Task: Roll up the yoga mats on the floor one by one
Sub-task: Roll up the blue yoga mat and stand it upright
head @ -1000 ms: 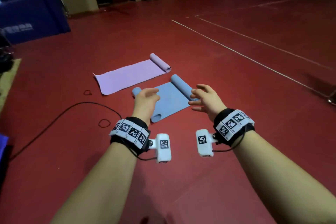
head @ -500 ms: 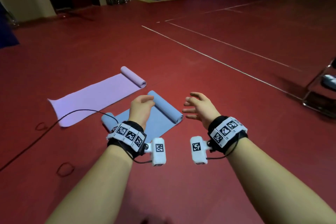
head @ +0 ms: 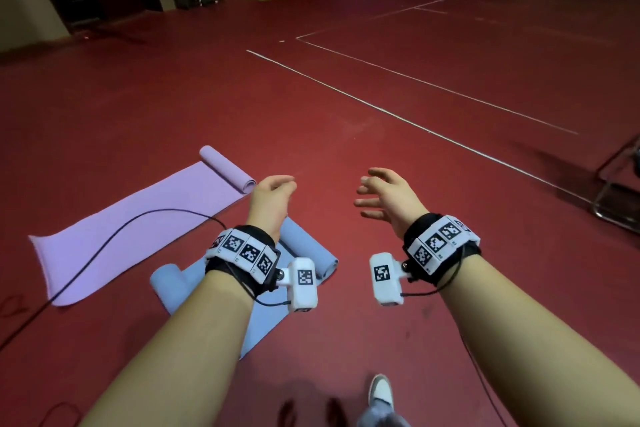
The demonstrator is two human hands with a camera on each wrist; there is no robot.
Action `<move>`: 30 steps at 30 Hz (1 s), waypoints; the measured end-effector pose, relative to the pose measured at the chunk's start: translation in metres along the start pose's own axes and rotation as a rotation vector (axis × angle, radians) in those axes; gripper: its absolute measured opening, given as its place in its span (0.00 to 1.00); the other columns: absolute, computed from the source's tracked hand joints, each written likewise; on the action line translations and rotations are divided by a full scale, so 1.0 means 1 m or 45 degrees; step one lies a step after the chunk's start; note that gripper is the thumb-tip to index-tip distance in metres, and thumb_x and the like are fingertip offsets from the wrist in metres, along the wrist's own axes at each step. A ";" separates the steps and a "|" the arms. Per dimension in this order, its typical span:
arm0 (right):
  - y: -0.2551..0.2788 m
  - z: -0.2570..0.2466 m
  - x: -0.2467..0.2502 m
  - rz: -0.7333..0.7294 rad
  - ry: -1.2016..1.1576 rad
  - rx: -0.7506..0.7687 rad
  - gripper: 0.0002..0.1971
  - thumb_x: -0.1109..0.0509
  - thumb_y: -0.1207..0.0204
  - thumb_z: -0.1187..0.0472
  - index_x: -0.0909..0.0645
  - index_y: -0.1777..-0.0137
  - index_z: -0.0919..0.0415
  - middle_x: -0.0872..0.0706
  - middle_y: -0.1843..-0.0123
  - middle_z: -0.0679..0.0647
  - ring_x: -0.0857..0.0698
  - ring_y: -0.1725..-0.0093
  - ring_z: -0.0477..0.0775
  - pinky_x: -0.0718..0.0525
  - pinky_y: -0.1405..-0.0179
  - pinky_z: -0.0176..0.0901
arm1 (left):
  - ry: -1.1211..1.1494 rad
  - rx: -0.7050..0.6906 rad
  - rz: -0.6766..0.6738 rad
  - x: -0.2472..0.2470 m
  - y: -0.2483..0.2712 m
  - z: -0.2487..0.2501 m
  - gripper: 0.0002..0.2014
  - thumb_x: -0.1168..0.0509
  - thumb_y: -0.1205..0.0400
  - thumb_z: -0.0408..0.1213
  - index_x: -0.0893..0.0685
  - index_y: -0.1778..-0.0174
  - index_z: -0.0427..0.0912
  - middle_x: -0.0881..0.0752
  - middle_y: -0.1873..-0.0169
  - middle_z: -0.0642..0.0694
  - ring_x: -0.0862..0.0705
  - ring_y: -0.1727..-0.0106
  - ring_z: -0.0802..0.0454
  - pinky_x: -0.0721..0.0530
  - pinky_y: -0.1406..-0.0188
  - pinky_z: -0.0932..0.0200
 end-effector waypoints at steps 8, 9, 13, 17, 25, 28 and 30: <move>-0.201 -0.069 -0.023 -0.226 0.092 0.001 0.20 0.32 0.18 0.57 0.27 0.27 0.55 0.13 0.50 0.56 0.12 0.56 0.57 0.14 0.57 0.48 | 0.028 0.061 0.228 -0.043 -0.151 0.034 0.06 0.34 0.16 0.36 0.13 0.49 0.51 0.13 0.49 0.48 0.17 0.48 0.49 0.21 0.53 0.54; -0.221 -0.071 -0.034 -0.264 0.101 -0.007 0.19 0.32 0.17 0.57 0.27 0.27 0.55 0.13 0.49 0.56 0.12 0.56 0.57 0.14 0.58 0.48 | 0.031 0.073 0.261 -0.039 -0.167 0.033 0.06 0.34 0.16 0.36 0.13 0.51 0.51 0.13 0.50 0.49 0.17 0.48 0.49 0.21 0.54 0.54; -0.291 -0.067 -0.086 -0.415 0.123 -0.061 0.18 0.32 0.17 0.58 0.27 0.28 0.55 0.13 0.48 0.57 0.11 0.54 0.59 0.15 0.58 0.47 | 0.051 0.127 0.396 -0.021 -0.228 0.022 0.05 0.32 0.17 0.35 0.13 0.53 0.50 0.14 0.54 0.52 0.15 0.45 0.46 0.20 0.47 0.53; -0.363 -0.070 -0.137 -0.482 0.167 -0.060 0.19 0.31 0.17 0.58 0.27 0.27 0.56 0.14 0.47 0.58 0.11 0.53 0.60 0.15 0.57 0.48 | 0.096 0.120 0.444 -0.009 -0.304 0.020 0.06 0.34 0.15 0.32 0.14 0.47 0.44 0.14 0.53 0.50 0.15 0.53 0.53 0.19 0.52 0.58; -0.493 -0.131 -0.221 -0.472 0.216 0.008 0.20 0.31 0.18 0.57 0.26 0.28 0.57 0.14 0.52 0.55 0.12 0.57 0.58 0.15 0.60 0.47 | 0.098 0.101 0.391 0.009 -0.467 0.076 0.08 0.34 0.16 0.33 0.15 0.56 0.52 0.16 0.55 0.48 0.17 0.50 0.48 0.17 0.50 0.54; -0.525 -0.142 -0.257 -0.501 0.242 -0.023 0.18 0.31 0.18 0.58 0.26 0.29 0.57 0.15 0.54 0.55 0.13 0.60 0.57 0.17 0.63 0.45 | 0.087 0.096 0.406 0.032 -0.504 0.085 0.07 0.35 0.15 0.33 0.15 0.53 0.51 0.16 0.54 0.47 0.18 0.50 0.48 0.21 0.50 0.51; -0.545 -0.146 -0.289 -0.550 0.258 -0.031 0.17 0.31 0.18 0.59 0.26 0.30 0.57 0.16 0.54 0.55 0.14 0.61 0.56 0.18 0.63 0.44 | 0.118 0.108 0.455 0.056 -0.522 0.082 0.05 0.35 0.15 0.33 0.15 0.49 0.46 0.16 0.52 0.47 0.19 0.49 0.48 0.21 0.53 0.53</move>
Point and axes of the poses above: each hand's wrist, its own y-axis away from the middle knuckle, its own x-axis out of the back of the hand, z = x × y, the point moved 8 cm from there along -y, towards the middle knuckle
